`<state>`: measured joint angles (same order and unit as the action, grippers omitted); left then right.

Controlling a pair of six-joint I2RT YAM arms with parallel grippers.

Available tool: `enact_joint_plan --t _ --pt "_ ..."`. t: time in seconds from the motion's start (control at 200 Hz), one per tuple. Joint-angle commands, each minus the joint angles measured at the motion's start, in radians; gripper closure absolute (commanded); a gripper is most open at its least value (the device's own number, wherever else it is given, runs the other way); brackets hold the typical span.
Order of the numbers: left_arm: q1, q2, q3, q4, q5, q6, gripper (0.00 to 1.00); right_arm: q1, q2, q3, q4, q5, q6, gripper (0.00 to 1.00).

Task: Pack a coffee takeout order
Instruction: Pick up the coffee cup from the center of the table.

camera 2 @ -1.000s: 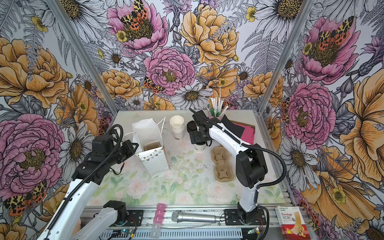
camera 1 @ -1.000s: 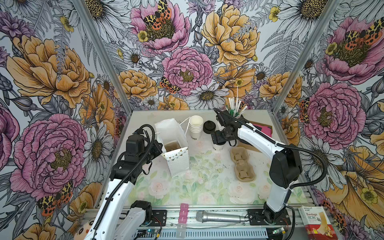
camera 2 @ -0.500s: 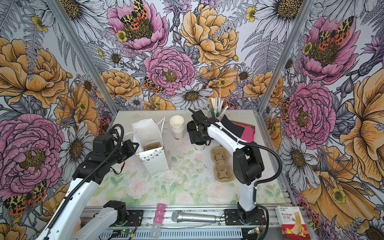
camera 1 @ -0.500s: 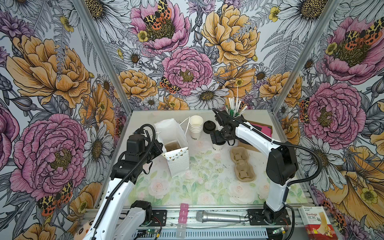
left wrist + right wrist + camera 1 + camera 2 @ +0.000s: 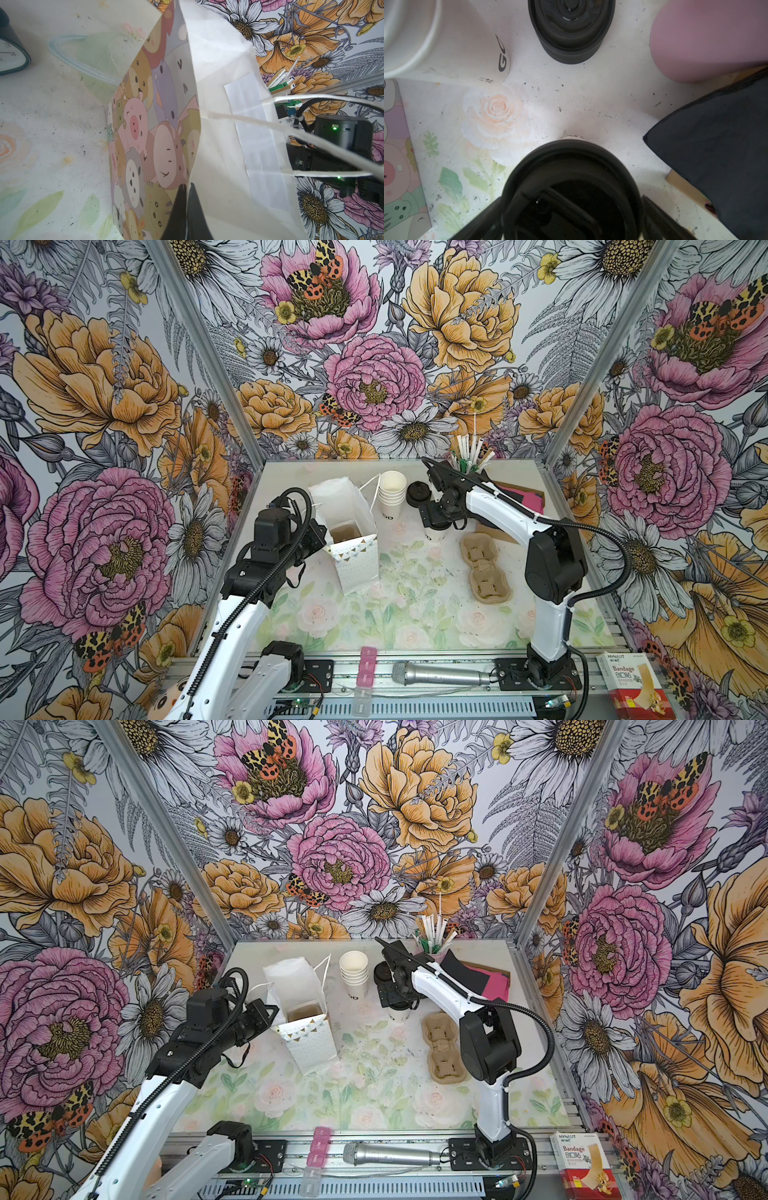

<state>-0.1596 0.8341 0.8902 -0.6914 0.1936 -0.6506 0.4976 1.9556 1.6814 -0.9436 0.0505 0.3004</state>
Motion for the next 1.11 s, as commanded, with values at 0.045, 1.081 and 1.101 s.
enact_joint_plan --t 0.045,1.081,1.101 --pt "-0.009 0.007 -0.009 -0.001 -0.029 0.014 1.0 -0.011 0.0 0.043 -0.001 0.004 -0.004 0.0" --pt "-0.008 0.014 -0.014 0.013 -0.028 0.018 1.0 -0.015 0.055 0.038 -0.04 -0.022 -0.013 0.03" --pt "-0.008 0.014 -0.014 0.012 -0.028 0.017 1.0 -0.016 0.055 0.039 -0.04 -0.02 -0.013 0.03"
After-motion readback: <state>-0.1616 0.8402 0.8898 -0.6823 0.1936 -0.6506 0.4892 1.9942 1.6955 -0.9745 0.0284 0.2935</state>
